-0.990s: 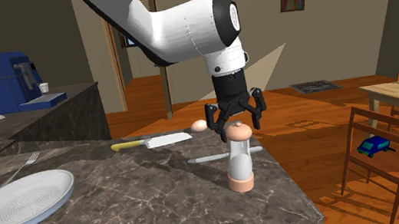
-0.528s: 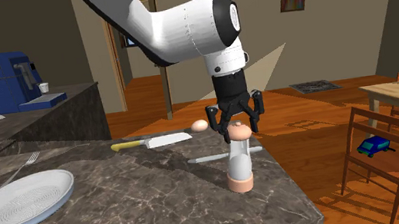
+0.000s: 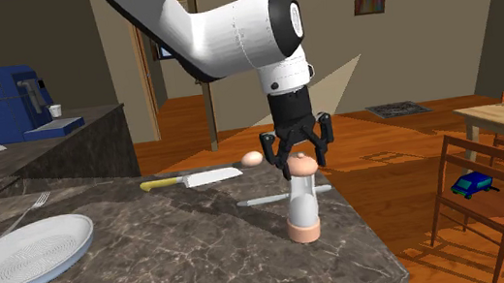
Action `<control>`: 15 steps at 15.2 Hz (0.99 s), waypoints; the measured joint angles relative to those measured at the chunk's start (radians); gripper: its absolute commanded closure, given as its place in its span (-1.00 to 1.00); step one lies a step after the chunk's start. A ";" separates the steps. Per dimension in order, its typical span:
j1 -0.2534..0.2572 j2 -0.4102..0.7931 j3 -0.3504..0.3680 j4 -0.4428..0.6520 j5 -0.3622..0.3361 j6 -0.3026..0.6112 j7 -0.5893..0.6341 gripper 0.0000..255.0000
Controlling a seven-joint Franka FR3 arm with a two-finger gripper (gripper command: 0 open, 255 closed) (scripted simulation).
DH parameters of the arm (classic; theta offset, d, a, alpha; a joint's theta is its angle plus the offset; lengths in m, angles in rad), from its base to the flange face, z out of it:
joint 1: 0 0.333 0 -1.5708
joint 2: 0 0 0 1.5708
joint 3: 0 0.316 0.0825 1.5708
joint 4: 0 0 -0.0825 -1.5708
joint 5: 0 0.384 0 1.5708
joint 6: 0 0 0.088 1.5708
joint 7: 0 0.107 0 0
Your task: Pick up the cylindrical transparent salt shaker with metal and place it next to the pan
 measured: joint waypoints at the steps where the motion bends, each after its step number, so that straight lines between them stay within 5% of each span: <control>1: 0.000 -0.002 0.000 0.006 0.000 -0.008 -0.002 1.00; 15: -0.002 -0.033 -0.005 0.145 -0.003 -0.176 -0.018 1.00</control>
